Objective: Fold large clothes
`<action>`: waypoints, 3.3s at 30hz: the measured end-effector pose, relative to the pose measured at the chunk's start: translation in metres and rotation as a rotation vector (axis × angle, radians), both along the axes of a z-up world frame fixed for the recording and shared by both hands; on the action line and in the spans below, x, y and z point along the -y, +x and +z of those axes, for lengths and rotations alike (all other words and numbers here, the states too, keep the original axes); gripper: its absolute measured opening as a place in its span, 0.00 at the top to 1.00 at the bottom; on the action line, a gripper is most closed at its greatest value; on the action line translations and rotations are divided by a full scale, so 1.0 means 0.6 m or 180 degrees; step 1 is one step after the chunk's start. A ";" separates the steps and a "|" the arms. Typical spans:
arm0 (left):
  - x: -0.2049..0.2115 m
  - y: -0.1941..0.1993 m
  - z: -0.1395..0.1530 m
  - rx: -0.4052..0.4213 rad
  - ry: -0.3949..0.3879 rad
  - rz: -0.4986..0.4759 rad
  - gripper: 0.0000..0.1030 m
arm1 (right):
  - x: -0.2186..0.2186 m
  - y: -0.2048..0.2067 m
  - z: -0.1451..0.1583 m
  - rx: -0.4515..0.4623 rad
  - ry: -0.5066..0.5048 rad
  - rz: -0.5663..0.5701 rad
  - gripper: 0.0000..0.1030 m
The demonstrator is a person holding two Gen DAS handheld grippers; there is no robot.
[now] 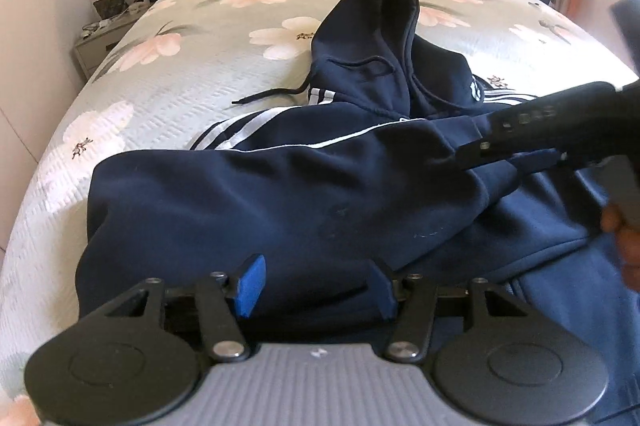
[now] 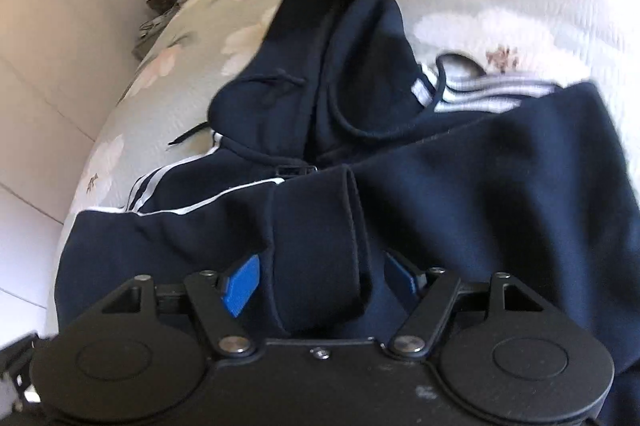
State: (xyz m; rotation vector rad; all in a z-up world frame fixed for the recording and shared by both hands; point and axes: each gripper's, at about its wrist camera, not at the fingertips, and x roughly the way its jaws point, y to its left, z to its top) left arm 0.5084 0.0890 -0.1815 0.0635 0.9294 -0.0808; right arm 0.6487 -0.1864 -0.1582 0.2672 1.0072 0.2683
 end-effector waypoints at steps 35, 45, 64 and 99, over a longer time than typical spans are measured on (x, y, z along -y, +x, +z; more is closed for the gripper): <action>0.033 0.057 -0.064 -0.0271 -0.0004 -0.0082 0.47 | 0.157 -0.078 0.039 0.0464 -0.1485 -0.0196 0.91; -0.001 0.016 -0.037 -0.0221 -0.0169 0.0103 0.55 | 0.188 -0.137 0.064 0.0393 -0.1674 -0.0381 0.98; -0.007 0.004 0.020 -0.0291 -0.0439 0.0022 0.50 | 0.120 -0.117 0.081 0.0374 -0.1397 0.0420 0.89; -0.031 0.107 -0.065 -0.0346 -0.0979 -0.0256 0.47 | 0.008 0.323 0.153 0.1467 -0.0971 0.0235 0.23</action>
